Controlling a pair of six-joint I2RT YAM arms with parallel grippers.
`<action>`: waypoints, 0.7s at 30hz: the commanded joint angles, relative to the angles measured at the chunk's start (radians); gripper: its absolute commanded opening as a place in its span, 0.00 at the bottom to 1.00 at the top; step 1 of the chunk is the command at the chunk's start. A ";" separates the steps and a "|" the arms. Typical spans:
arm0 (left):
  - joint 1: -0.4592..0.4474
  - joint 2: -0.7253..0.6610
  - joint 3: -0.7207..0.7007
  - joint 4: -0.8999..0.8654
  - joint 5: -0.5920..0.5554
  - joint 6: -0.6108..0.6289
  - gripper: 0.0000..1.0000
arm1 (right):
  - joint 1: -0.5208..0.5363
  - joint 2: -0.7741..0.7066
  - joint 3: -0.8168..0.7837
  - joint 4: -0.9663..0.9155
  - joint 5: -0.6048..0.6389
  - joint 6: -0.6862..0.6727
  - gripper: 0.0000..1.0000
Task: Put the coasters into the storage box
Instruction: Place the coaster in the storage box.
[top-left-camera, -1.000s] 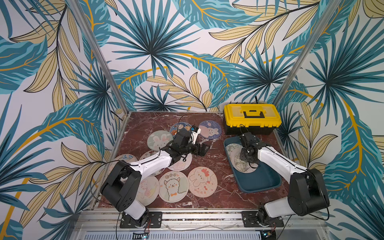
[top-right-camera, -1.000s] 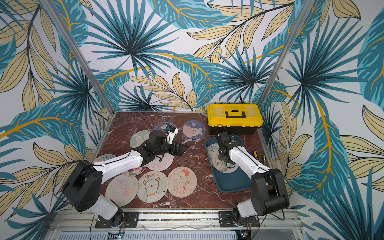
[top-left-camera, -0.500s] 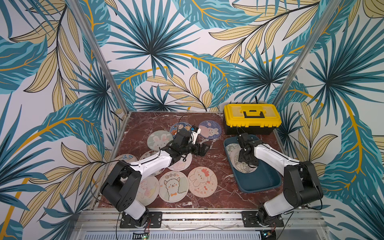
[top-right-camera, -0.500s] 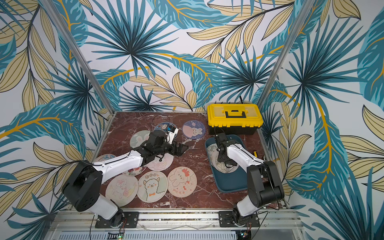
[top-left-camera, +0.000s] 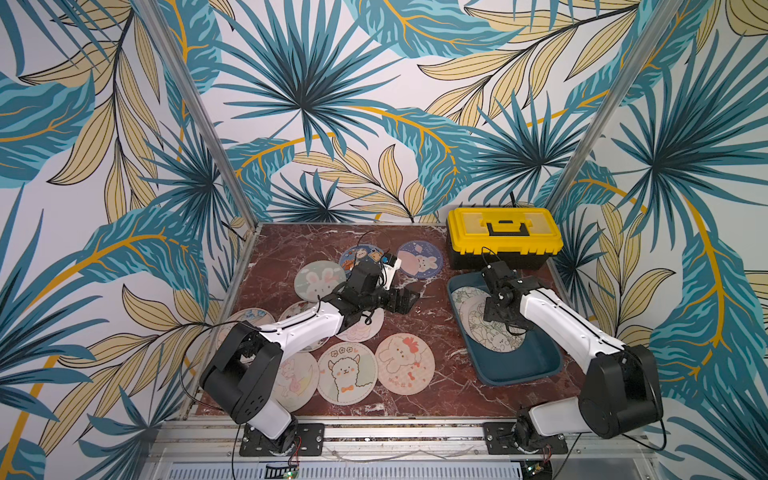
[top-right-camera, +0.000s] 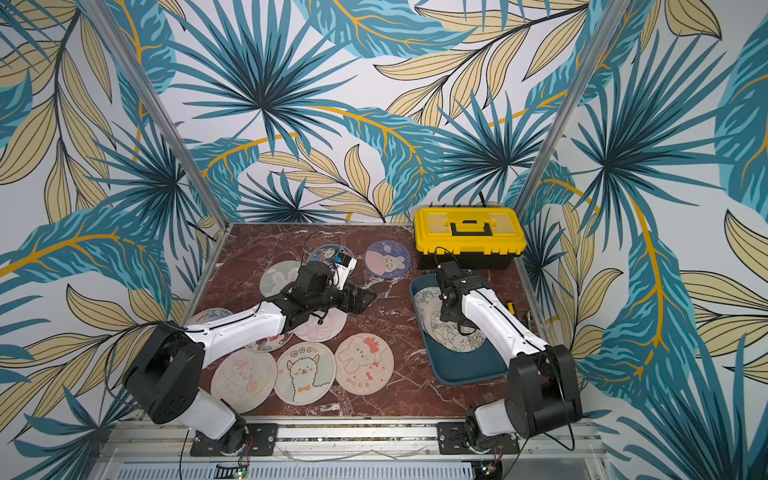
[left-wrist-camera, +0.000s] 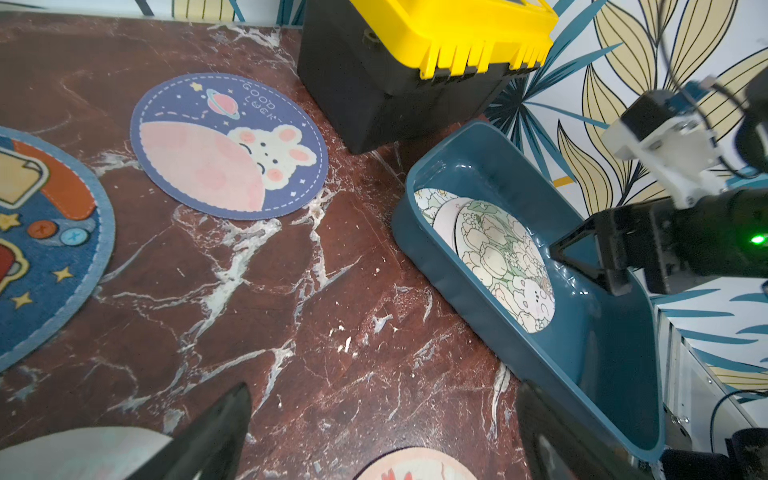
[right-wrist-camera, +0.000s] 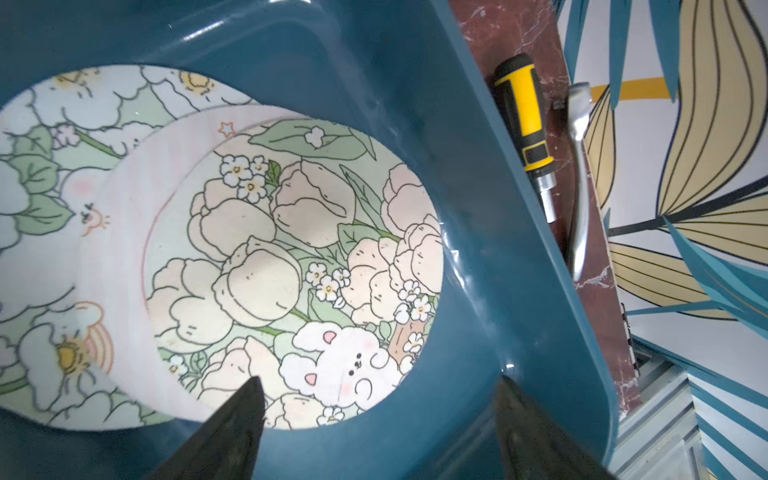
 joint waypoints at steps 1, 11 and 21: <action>-0.004 -0.045 -0.042 -0.045 0.005 0.017 0.99 | 0.000 -0.044 0.018 -0.027 -0.072 -0.038 0.86; -0.073 -0.086 -0.079 -0.204 -0.036 0.036 0.99 | 0.090 -0.081 0.013 0.097 -0.325 -0.110 0.86; -0.119 -0.211 -0.218 -0.245 -0.033 0.035 0.99 | 0.255 -0.025 0.072 0.178 -0.372 -0.094 0.85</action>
